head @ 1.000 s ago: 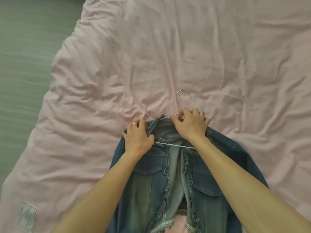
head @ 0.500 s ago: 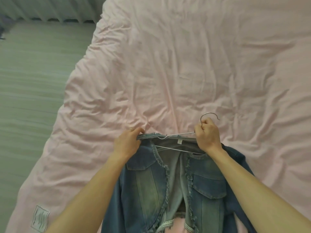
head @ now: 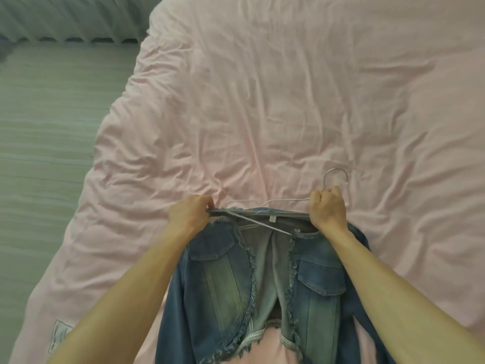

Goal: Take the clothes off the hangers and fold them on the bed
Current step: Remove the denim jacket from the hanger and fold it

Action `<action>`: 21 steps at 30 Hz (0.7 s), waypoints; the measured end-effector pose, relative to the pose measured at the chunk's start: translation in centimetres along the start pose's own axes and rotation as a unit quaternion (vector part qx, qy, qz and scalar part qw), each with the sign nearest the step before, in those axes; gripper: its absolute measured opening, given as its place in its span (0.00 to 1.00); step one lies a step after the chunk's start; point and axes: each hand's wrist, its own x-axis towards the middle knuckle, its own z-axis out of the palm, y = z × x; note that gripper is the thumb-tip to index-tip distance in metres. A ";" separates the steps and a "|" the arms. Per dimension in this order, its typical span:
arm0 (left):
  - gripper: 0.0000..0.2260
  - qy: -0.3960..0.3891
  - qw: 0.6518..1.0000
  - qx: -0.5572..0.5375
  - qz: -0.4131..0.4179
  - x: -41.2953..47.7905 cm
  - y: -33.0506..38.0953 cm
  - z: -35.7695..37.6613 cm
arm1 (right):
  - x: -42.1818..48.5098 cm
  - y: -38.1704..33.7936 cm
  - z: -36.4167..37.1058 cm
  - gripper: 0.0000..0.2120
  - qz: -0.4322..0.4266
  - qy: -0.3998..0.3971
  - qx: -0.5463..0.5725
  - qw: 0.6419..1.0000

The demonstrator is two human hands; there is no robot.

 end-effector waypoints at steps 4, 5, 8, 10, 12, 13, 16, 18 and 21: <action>0.09 -0.023 1.000 -0.003 0.005 -0.5 -1.7 -0.2 | 0.0 -0.8 -0.6 0.19 0.030 0.047 0.089 0.995; 0.11 -0.008 1.000 -0.026 0.005 -0.8 -1.6 0.0 | 0.2 -1.5 -0.8 0.17 0.039 0.055 0.114 0.991; 0.15 0.031 0.978 -0.208 -0.007 -2.9 0.8 1.9 | 1.1 -2.9 -0.7 0.21 0.056 0.025 0.164 0.985; 0.19 0.034 0.939 -0.340 -0.034 -4.6 3.2 3.5 | 1.5 -3.5 -0.8 0.21 0.033 -0.024 0.119 0.992; 0.26 0.013 0.911 -0.409 -0.058 -6.0 5.3 5.2 | 1.5 -4.5 -1.1 0.19 -0.012 -0.036 0.059 0.998; 0.30 -0.013 0.904 -0.424 -0.058 -6.5 6.2 6.1 | 1.5 -5.1 -1.1 0.18 -0.024 -0.024 0.073 0.997; 0.37 -0.105 0.912 -0.395 -0.033 -7.3 7.6 8.4 | 2.0 -7.0 -1.0 0.16 0.006 0.055 0.279 0.959; 0.38 -0.132 0.926 -0.352 -0.025 -7.4 7.7 8.7 | 2.5 -7.9 -2.1 0.15 0.067 0.101 0.416 0.901; 0.42 -0.051 0.933 -0.357 -0.018 -8.0 8.3 7.2 | 1.8 -7.5 -4.7 0.09 0.119 0.129 0.544 0.820</action>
